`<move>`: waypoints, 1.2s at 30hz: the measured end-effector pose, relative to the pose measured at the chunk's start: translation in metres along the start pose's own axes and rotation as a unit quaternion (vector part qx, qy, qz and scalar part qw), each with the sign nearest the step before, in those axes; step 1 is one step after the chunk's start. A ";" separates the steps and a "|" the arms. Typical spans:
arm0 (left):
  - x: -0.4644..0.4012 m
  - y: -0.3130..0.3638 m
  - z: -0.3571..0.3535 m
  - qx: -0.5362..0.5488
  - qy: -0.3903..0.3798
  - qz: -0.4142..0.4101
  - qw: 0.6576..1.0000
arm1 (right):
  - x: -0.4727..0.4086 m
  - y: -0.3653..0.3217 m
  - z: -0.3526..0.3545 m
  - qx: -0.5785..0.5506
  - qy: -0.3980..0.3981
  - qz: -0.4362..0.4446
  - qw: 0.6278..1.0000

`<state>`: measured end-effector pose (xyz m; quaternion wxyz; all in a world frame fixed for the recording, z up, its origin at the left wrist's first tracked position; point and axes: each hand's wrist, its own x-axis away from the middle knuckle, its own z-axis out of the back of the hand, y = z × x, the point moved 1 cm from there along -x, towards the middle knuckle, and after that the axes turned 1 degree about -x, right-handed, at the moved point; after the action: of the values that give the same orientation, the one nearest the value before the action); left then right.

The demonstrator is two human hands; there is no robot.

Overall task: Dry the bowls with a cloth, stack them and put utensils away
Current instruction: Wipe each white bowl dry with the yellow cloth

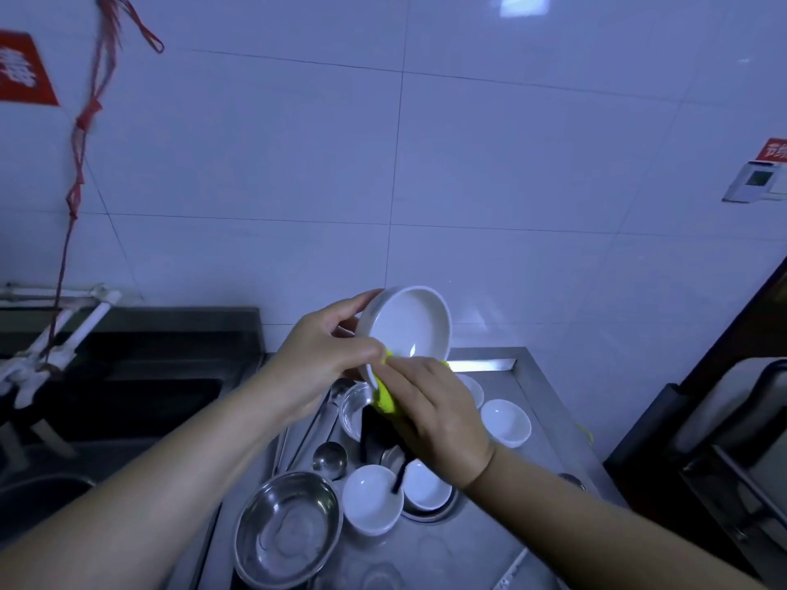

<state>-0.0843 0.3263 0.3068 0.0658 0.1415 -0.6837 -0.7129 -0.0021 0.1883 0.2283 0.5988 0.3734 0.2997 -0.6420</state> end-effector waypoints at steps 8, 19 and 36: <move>-0.011 0.018 0.015 -0.063 -0.053 0.009 0.997 | -0.016 0.037 0.027 0.091 -0.051 0.175 0.979; 0.005 0.018 -0.006 -0.080 -0.002 -0.082 0.993 | -0.016 0.015 0.021 0.010 -0.002 0.066 0.998; 0.007 0.006 -0.016 -0.011 0.083 -0.099 0.992 | -0.020 -0.006 0.024 -0.050 0.019 -0.068 0.996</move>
<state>-0.0867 0.3087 0.3113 0.0532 0.2665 -0.6509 -0.7088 -0.0108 0.1803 0.2578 0.5657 0.3341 0.3675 -0.6582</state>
